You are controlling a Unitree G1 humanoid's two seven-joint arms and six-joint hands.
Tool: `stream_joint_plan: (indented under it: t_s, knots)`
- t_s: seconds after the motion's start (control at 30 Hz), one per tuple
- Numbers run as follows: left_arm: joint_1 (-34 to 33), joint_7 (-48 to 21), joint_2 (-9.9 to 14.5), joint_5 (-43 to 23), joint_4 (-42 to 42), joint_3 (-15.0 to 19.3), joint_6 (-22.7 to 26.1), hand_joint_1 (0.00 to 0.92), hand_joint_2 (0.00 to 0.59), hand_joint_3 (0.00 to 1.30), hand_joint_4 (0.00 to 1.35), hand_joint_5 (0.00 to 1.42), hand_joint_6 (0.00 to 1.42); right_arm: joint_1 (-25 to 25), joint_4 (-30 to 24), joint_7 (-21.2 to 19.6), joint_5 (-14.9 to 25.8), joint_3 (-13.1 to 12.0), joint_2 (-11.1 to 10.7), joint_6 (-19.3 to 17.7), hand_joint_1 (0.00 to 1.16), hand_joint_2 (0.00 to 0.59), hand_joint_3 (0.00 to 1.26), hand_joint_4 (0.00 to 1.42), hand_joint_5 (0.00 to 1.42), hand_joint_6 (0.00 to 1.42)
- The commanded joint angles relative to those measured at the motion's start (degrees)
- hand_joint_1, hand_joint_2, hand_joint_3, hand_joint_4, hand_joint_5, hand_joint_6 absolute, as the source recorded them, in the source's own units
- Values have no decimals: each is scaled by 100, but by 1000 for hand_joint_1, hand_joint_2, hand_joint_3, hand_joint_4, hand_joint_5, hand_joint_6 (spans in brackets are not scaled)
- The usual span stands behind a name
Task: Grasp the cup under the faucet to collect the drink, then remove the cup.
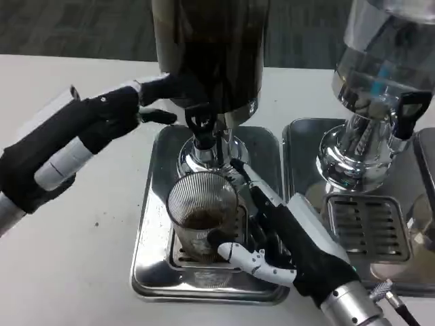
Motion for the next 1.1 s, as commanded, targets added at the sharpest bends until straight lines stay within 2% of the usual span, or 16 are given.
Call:
stream_joint_plan:
  t_s: [0.03,0.37,0.8,1.1]
  knots:
    - [219,132,-79,-77,-28,220,109,0,95,207,90,82,244,-56,62,0,95,16,-5,-64,386,232,0,0,0,0]
    - [744,294,-209,-71,-83,506,171,0,101,223,106,84,260,-110,65,32,155,74,28,-5,378,229,0,0,0,0]
    - [1231,411,-311,-34,-159,601,179,0,108,260,126,98,268,-273,158,123,189,166,107,149,376,227,0,0,0,0]
    - [1322,433,-290,-18,-141,646,196,0,117,284,148,107,270,-368,230,189,166,218,102,195,375,227,0,0,0,0]
